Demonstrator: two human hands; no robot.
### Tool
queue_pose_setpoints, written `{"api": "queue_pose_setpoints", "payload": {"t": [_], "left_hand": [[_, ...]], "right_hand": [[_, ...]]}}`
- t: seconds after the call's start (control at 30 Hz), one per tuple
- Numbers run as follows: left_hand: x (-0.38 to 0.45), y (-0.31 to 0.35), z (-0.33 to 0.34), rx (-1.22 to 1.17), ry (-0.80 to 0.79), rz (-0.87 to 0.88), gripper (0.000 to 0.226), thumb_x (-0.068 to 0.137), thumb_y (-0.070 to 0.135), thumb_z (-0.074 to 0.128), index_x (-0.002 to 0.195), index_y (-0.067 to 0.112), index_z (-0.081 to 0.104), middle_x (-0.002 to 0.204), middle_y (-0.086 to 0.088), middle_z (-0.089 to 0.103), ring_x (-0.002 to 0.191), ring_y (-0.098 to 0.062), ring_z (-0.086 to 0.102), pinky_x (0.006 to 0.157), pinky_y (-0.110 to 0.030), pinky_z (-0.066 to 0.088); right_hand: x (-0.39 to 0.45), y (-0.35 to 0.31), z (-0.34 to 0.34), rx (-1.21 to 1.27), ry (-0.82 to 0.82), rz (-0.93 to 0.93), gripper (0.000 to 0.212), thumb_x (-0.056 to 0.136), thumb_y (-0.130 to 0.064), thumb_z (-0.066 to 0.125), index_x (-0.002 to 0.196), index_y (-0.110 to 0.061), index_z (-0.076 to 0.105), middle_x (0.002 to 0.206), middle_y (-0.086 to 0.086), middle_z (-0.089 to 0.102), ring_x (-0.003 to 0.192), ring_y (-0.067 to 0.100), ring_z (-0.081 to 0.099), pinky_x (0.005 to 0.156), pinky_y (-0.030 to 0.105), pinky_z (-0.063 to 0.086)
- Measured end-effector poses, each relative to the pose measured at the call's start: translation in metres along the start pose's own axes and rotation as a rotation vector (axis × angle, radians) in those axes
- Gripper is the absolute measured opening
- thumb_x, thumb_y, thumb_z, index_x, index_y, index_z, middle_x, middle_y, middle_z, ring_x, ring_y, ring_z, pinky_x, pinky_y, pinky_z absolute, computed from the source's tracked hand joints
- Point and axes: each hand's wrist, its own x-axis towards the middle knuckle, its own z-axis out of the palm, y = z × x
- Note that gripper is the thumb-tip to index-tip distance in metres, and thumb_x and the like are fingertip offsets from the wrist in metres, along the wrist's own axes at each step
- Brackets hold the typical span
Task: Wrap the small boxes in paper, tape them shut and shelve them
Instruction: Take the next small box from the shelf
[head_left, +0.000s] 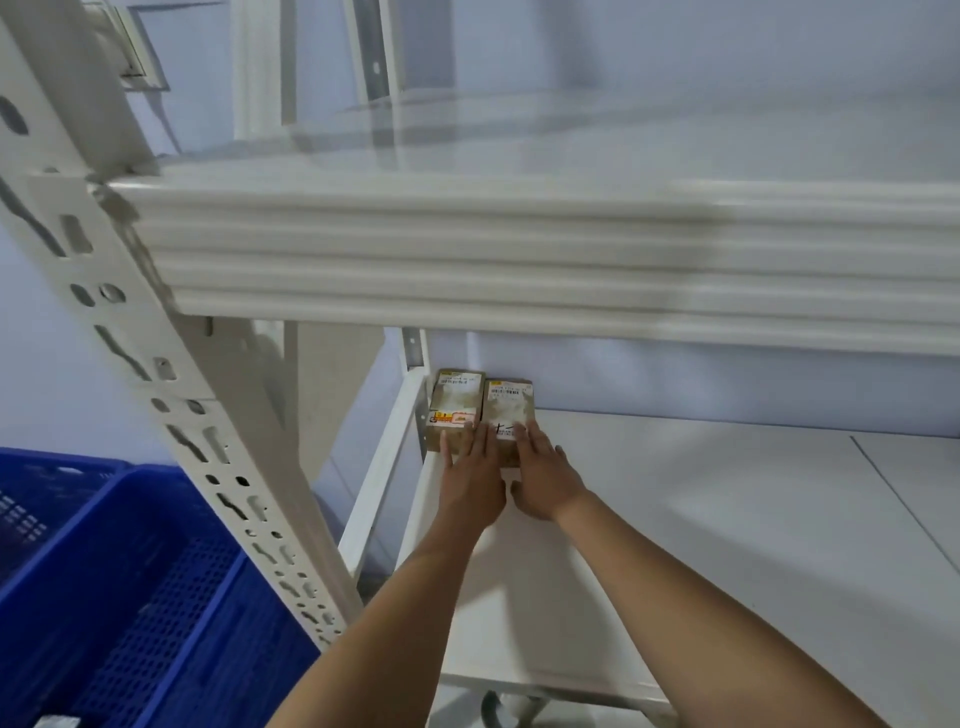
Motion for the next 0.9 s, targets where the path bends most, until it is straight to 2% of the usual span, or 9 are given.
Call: {"api": "queue_pose_setpoints", "payload": {"t": [0.3, 0.37, 0.47, 0.57, 0.73, 0.9], "left_hand": [[0.018, 0.004, -0.007, -0.062, -0.042, -0.034, 0.082, 0.099, 0.030, 0.048, 0.159, 0.009, -0.004, 0.168, -0.005, -0.005, 0.154, -0.024, -0.011, 0.120, -0.057, -0.010], [0.015, 0.007, -0.012, -0.122, -0.049, -0.044, 0.081, 0.099, 0.028, 0.046, 0.159, 0.011, -0.005, 0.168, -0.005, -0.007, 0.154, -0.024, -0.012, 0.121, -0.056, -0.009], [0.006, 0.020, -0.018, -0.224, -0.054, -0.058, 0.075, 0.102, 0.025, 0.040, 0.159, 0.012, -0.006, 0.168, -0.005, -0.009, 0.154, -0.022, -0.014, 0.123, -0.054, -0.007], [-0.012, 0.055, -0.020, -0.269, -0.092, -0.003, 0.066, 0.106, 0.029, 0.030, 0.159, 0.010, -0.004, 0.168, -0.004, -0.004, 0.154, -0.019, -0.011, 0.123, -0.052, -0.007], [-0.044, 0.129, -0.036, -0.256, -0.286, 0.133, 0.063, 0.107, 0.029, 0.027, 0.159, 0.009, -0.003, 0.168, -0.003, -0.006, 0.154, -0.020, -0.011, 0.122, -0.055, -0.007], [-0.057, 0.218, -0.053, -0.201, -0.310, 0.302, 0.061, 0.107, 0.030, 0.024, 0.159, 0.009, 0.001, 0.168, -0.004, -0.003, 0.155, -0.020, -0.007, 0.122, -0.057, -0.004]], "right_hand": [[0.020, 0.002, -0.015, 0.038, 0.027, -0.016, 0.086, 0.087, -0.013, 0.059, 0.158, -0.009, 0.011, 0.166, 0.012, 0.009, 0.153, 0.027, 0.013, 0.123, 0.048, 0.017], [0.017, 0.001, -0.021, 0.070, 0.055, -0.006, 0.088, 0.088, -0.014, 0.058, 0.159, -0.009, 0.007, 0.167, 0.013, 0.008, 0.153, 0.028, 0.011, 0.123, 0.049, 0.016], [-0.001, 0.000, -0.029, 0.126, 0.135, 0.050, 0.089, 0.094, -0.023, 0.054, 0.160, -0.010, -0.005, 0.168, 0.011, -0.005, 0.155, 0.027, -0.001, 0.125, 0.048, 0.007], [-0.045, 0.011, -0.037, 0.118, 0.132, 0.177, 0.077, 0.102, -0.023, 0.044, 0.160, -0.010, -0.006, 0.168, 0.008, -0.010, 0.155, 0.021, -0.005, 0.126, 0.041, -0.001], [-0.136, 0.067, -0.062, 0.084, 0.144, 0.384, 0.073, 0.105, -0.029, 0.041, 0.160, -0.010, -0.003, 0.169, 0.007, -0.003, 0.156, 0.020, -0.001, 0.126, 0.041, -0.001], [-0.222, 0.138, -0.093, 0.030, 0.196, 0.574, 0.069, 0.106, -0.030, 0.039, 0.160, -0.011, 0.001, 0.169, 0.008, -0.002, 0.156, 0.021, 0.000, 0.126, 0.043, 0.000]]}}
